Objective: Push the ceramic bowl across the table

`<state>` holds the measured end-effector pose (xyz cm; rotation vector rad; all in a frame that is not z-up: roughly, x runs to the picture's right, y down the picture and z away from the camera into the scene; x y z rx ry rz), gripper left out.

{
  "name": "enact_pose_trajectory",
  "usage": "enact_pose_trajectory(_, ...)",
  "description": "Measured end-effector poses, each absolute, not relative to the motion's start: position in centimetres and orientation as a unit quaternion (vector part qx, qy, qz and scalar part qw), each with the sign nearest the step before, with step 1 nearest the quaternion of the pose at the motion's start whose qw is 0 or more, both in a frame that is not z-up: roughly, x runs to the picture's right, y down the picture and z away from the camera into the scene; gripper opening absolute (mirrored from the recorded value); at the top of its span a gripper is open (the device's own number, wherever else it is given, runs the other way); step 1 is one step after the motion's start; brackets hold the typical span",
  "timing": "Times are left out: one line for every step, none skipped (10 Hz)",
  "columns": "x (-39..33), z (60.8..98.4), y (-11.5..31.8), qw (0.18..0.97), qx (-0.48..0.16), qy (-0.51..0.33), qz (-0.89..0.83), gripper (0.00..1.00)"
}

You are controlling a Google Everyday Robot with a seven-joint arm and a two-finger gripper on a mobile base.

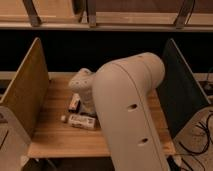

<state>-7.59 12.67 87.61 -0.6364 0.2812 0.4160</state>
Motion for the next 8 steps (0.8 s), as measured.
enact_pose_trajectory(-7.1, 88.0, 12.7, 0.916, -0.314, 0.141, 0.205, 0.36)
enact_pose_trajectory(-6.4, 88.1, 12.7, 0.913, -0.317, 0.146, 0.21, 0.36)
enact_pose_trajectory(-5.3, 88.0, 12.5, 0.91, -0.317, 0.154, 0.218, 0.36)
enact_pose_trajectory(-4.4, 87.9, 12.3, 0.908, -0.315, 0.16, 0.225, 0.36)
enact_pose_trajectory(-3.3, 87.4, 12.0, 0.906, -0.31, 0.169, 0.235, 0.36)
enact_pose_trajectory(-1.9, 86.8, 11.7, 0.903, -0.303, 0.18, 0.246, 0.36)
enact_pose_trajectory(-0.8, 86.2, 11.5, 0.9, -0.297, 0.189, 0.256, 0.36)
enact_pose_trajectory(0.1, 85.6, 11.5, 0.898, -0.293, 0.196, 0.263, 0.36)
